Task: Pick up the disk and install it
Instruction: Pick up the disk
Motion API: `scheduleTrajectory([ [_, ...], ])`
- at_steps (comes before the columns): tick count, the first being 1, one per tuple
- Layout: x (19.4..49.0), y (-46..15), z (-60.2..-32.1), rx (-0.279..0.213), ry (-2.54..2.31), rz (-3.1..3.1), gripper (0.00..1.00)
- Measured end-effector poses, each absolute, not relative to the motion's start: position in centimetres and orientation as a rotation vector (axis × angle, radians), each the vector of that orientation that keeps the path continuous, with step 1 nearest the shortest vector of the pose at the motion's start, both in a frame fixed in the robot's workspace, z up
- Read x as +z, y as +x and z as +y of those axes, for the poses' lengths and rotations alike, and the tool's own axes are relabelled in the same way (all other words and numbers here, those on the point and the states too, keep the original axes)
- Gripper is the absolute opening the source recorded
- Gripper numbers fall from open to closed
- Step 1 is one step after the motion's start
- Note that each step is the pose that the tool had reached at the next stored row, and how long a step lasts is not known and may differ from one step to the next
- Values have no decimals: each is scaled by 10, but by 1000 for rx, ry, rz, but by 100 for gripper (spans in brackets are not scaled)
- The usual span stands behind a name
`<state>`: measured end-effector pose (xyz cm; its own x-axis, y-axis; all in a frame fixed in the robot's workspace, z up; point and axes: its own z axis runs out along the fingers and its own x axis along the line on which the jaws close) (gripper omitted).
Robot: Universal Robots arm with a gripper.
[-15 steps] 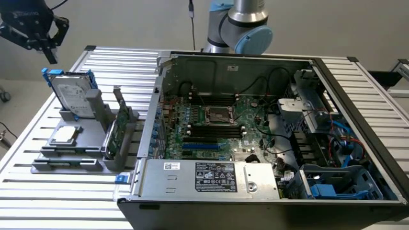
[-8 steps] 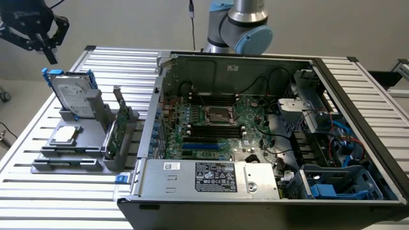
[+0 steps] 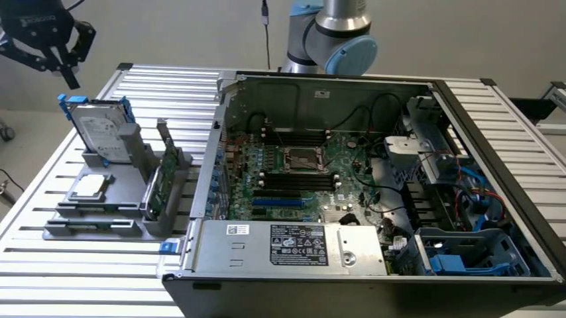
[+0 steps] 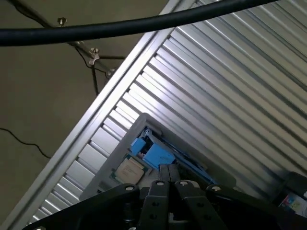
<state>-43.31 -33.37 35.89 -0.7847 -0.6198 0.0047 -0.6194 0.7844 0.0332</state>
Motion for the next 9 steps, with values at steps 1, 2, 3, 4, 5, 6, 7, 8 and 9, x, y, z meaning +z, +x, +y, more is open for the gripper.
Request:
scheduleTrajectory([
  [1, 359, -433, -334, -46, 1052, -2943, 11],
  [2, 359, -433, -334, -46, 1079, -2933, 11],
  [3, 359, -433, -334, -46, 1105, -2923, 11],
  [4, 359, -433, -334, -46, 1133, -2912, 11],
  [5, 359, -433, -334, -46, 1159, -2902, 11],
  [6, 358, -433, -334, -45, 1186, -2891, 11],
  [7, 358, -433, -334, -45, 1212, -2880, 11],
  [8, 358, -433, -334, -45, 1237, -2868, 11],
  [9, 358, -433, -334, -44, 1264, -2857, 11],
])
